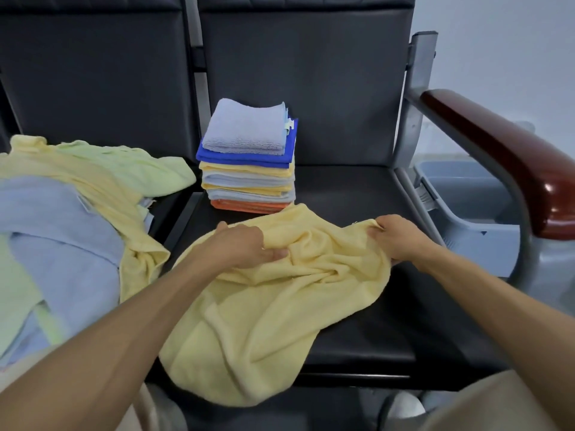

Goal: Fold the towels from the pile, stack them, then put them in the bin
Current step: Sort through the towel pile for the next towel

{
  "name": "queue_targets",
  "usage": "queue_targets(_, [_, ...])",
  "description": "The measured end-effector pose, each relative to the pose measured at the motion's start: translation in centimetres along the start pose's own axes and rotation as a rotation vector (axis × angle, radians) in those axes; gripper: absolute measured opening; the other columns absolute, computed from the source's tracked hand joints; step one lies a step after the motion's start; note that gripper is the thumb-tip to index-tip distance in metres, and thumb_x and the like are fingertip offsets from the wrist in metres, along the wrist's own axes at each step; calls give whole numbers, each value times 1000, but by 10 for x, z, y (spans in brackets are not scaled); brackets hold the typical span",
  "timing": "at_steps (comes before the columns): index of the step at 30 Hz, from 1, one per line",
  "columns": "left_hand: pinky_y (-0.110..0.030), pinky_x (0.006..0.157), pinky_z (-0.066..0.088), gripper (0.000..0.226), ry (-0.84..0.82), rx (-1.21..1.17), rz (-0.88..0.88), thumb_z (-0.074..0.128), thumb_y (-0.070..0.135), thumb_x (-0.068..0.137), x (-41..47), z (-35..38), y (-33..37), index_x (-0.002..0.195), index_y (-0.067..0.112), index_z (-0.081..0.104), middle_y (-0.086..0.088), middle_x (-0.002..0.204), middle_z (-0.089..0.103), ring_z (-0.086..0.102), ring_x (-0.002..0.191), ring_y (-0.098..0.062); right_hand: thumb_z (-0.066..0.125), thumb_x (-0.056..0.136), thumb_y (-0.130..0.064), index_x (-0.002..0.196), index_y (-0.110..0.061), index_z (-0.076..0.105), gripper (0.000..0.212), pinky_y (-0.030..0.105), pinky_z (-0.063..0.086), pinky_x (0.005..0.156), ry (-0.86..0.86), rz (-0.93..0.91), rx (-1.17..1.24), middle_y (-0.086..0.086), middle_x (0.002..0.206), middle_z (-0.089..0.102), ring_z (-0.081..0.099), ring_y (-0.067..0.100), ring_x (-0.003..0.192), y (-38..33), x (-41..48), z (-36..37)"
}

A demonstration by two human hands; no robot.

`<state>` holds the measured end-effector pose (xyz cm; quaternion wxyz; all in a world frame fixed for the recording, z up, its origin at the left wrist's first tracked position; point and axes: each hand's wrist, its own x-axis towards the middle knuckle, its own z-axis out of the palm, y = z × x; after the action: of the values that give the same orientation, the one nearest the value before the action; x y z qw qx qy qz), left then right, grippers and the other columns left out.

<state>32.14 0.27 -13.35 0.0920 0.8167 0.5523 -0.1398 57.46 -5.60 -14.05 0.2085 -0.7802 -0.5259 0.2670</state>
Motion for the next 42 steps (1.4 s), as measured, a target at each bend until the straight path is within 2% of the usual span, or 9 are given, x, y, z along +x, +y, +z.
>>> queue_targets(5, [-28, 54, 25, 58, 41, -469, 44, 49, 66, 87, -13, -18, -28, 53, 20, 37, 5, 56, 35, 34, 54, -13, 37, 103, -23, 95, -3, 64, 35, 34, 51, 62, -40, 19, 349, 11, 85, 59, 58, 22, 73, -9, -10, 1])
queue_targets(8, [-28, 56, 29, 55, 227, -1041, 131, 49, 60, 89, -23, -18, -31, 55, 19, 37, 5, 56, 38, 39, 58, -13, 34, 105, -23, 97, -11, 65, 34, 40, 54, 78, -29, 43, 622, 7, 94, 67, 63, 22, 84, -25, -22, 1])
queue_targets(10, [-29, 68, 45, 52, 282, -1278, 55, 47, 54, 95, -28, -18, -30, 67, 12, 62, 0, 67, 60, 59, 70, -18, 34, 105, -25, 95, -14, 63, 32, 42, 53, 85, 24, 74, 734, 10, 102, 68, 64, 23, 91, -34, -26, 2])
queue_targets(16, [-34, 79, 53, 34, 372, -1623, -184, 51, 31, 100, -34, -50, -51, 117, 5, 63, -10, 106, 69, 65, 95, -23, 62, 93, -31, 114, -7, 63, 32, 40, 54, 88, 38, 148, 1103, 10, 111, 70, 67, 25, 101, -67, -29, -12])
queue_targets(22, [-31, 67, 51, 17, 401, -1736, -114, 53, 11, 93, -47, -126, -73, 104, 6, 64, -10, 97, 68, 64, 79, -21, 65, 84, 3, 124, -13, 58, 44, 39, 56, 79, -56, -186, 1269, 11, 113, 69, 68, 28, 100, -122, -33, -57])
queue_targets(27, [-24, 57, 51, 18, 391, -1799, 123, 49, 19, 90, -57, -194, -80, 81, 8, 59, -6, 74, 64, 62, 62, -18, 69, 81, 4, 129, -22, 54, 56, 42, 57, 81, -19, -396, 1083, 11, 120, 65, 68, 29, 103, -164, -20, -102])
queue_targets(31, [-36, 82, 53, 32, 572, -1715, 87, 68, 31, 86, -54, -230, -87, 110, 9, 65, -7, 103, 70, 67, 93, -23, 75, 79, -4, 151, -28, 25, 91, 45, 56, 89, 41, -430, 844, 6, 129, 58, 65, 25, 107, -188, -16, -138])
queue_targets(37, [-31, 66, 33, 1, 774, -1501, 29, 55, 11, 87, -69, -247, -84, 88, 12, 55, -3, 83, 48, 42, 76, -18, 63, 86, -9, 110, -11, 60, 24, 37, 51, 83, 382, -456, 454, 6, 103, 63, 60, 22, 96, -213, -37, -161])
queue_targets(42, [-30, 64, 45, 33, 810, -1557, 45, 52, -8, 85, -94, -246, -83, 107, 16, 57, -3, 97, 52, 51, 78, -18, 48, 91, -9, 101, -4, 66, 21, 31, 42, 67, 608, -439, 333, 13, 101, 66, 54, 20, 87, -211, -52, -170])
